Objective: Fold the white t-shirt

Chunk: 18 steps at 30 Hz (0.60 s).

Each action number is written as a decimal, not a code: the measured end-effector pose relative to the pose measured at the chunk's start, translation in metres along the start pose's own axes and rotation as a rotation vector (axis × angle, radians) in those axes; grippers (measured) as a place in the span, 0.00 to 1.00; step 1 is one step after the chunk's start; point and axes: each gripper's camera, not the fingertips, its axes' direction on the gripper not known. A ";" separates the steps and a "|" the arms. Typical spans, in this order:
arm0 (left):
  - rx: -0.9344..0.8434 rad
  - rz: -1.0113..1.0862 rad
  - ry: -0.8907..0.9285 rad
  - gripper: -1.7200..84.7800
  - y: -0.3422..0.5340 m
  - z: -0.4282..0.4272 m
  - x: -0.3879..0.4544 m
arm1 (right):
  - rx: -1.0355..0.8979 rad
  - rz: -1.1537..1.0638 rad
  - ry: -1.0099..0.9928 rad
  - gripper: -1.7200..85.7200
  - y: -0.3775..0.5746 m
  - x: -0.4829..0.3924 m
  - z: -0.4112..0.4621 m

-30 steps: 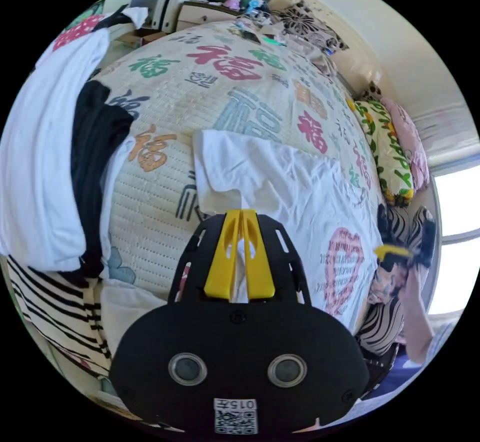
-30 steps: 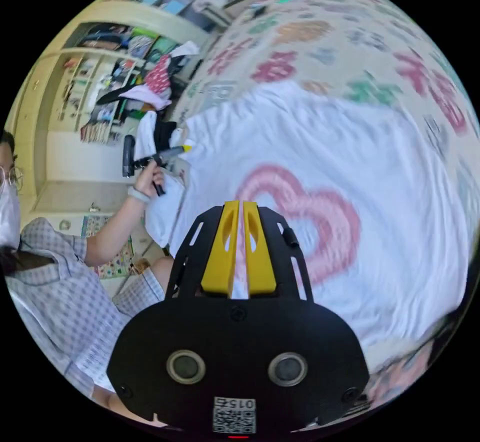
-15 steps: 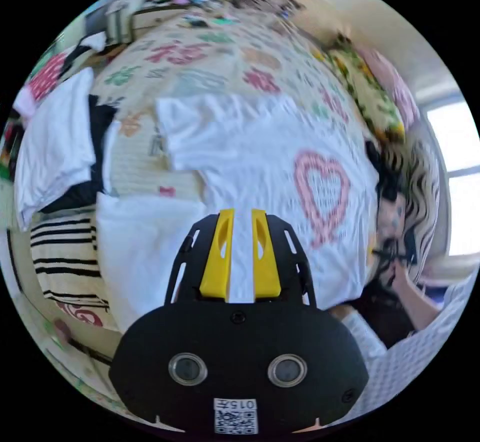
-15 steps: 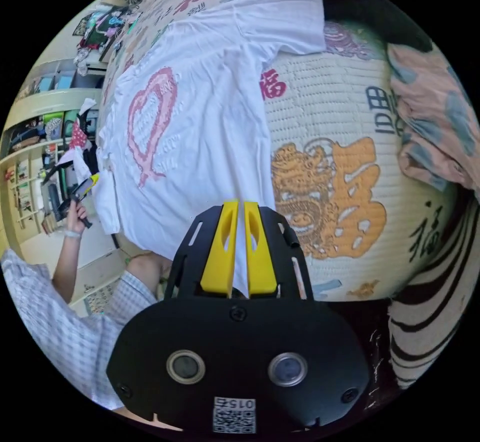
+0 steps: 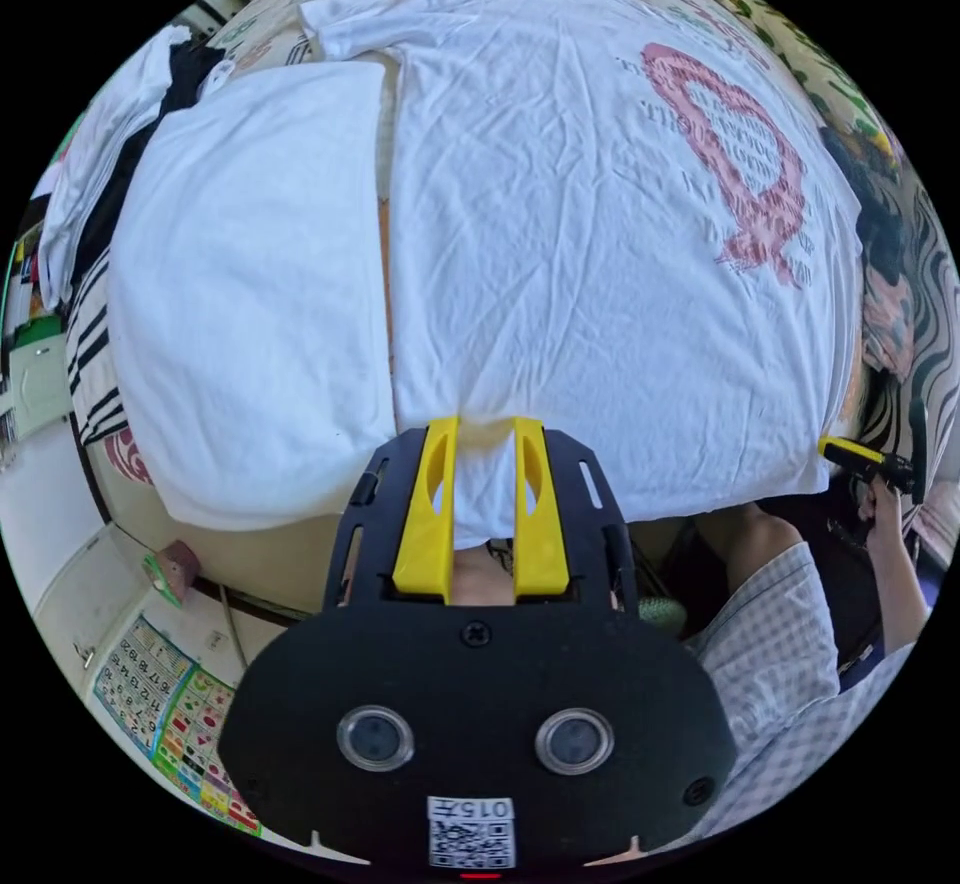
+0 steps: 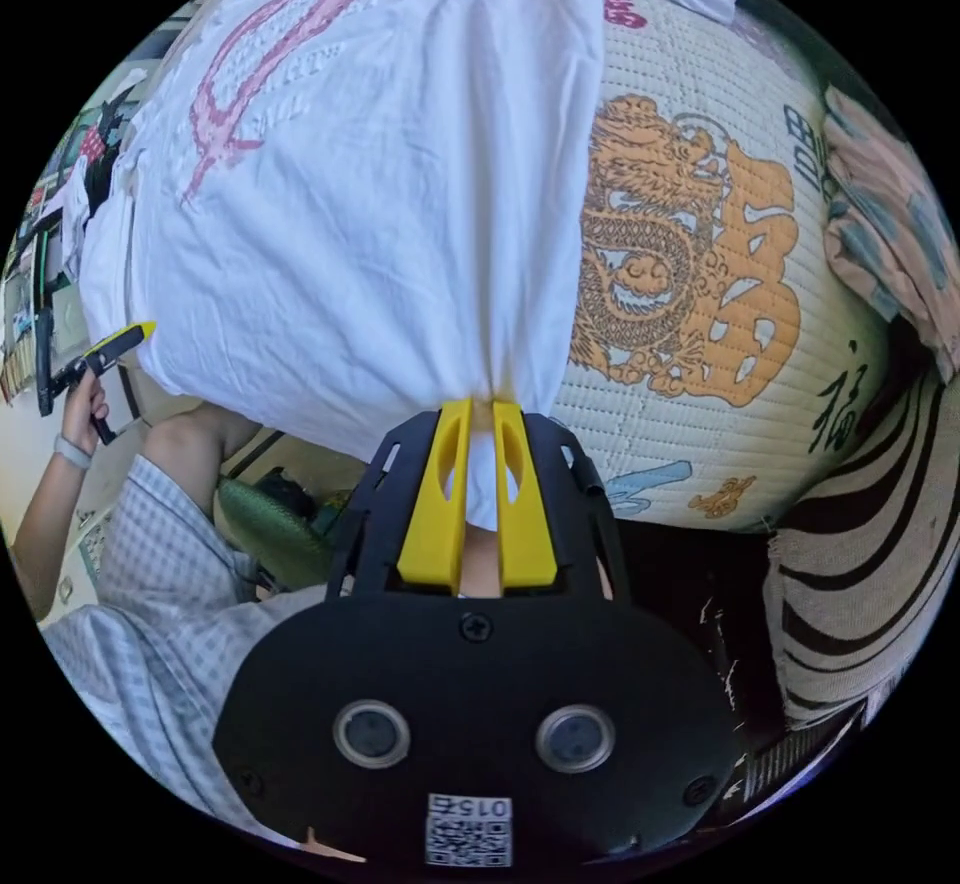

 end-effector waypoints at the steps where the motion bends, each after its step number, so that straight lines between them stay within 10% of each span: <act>1: 0.014 0.019 -0.009 0.12 -0.003 0.006 0.007 | 0.015 0.001 0.034 0.08 0.007 0.000 -0.001; 18: -0.117 0.103 0.168 0.12 -0.042 0.085 0.014 | 0.155 0.213 -0.256 0.02 0.119 0.103 -0.037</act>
